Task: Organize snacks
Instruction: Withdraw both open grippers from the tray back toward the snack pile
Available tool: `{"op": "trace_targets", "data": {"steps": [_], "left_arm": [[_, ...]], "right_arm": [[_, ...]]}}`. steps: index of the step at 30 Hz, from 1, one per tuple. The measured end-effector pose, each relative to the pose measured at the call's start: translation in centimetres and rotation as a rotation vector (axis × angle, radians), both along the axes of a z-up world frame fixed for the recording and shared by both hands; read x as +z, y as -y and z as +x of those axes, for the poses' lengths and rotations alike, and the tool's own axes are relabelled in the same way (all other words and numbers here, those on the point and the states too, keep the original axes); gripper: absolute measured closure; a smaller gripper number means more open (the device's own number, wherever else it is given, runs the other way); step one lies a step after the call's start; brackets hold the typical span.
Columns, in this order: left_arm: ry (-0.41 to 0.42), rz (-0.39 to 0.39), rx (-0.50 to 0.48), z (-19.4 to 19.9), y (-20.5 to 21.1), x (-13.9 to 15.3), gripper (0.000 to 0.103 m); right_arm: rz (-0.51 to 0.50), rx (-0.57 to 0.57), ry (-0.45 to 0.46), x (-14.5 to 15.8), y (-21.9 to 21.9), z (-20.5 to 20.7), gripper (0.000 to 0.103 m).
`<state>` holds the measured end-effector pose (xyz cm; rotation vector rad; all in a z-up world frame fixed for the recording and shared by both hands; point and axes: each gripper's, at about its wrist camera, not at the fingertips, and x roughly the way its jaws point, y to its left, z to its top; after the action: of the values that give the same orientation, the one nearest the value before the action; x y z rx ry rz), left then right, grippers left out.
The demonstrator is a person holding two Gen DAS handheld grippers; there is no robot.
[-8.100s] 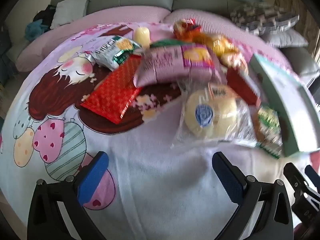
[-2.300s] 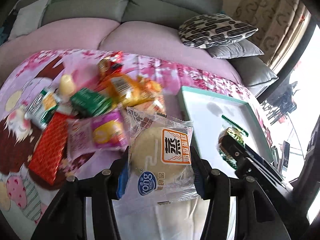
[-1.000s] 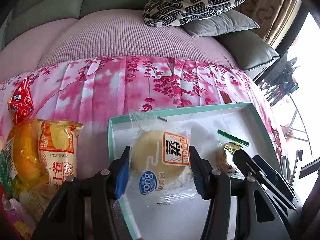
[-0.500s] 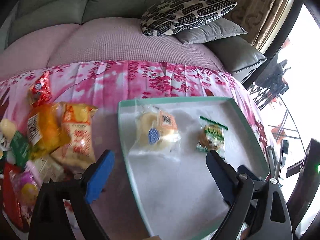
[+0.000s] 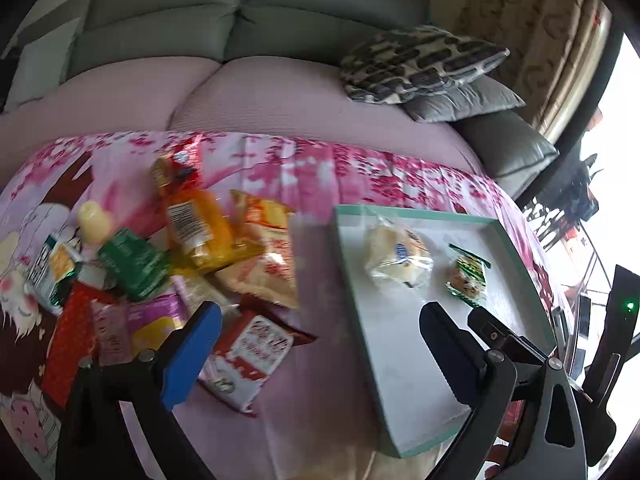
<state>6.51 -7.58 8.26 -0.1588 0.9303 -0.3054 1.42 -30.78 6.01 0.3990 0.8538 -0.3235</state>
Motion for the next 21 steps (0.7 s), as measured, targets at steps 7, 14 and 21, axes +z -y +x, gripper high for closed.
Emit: {"op": "trace_targets", "data": {"steps": [7, 14, 21], "left_arm": [[-0.009, 0.047, 0.029, -0.8, -2.1, -0.5, 0.004], [-0.038, 0.059, 0.087, -0.9, -5.7, -0.8, 0.003], [-0.036, 0.009, 0.202, -1.2, -10.6, -0.7, 0.003]], "right_arm": [[-0.037, 0.050, 0.009, 1.2, -2.8, 0.3, 0.000], [-0.047, 0.150, 0.000, 2.0, -6.9, 1.1, 0.000], [-0.060, 0.243, 0.023, 2.7, -11.3, 1.4, 0.000]]}}
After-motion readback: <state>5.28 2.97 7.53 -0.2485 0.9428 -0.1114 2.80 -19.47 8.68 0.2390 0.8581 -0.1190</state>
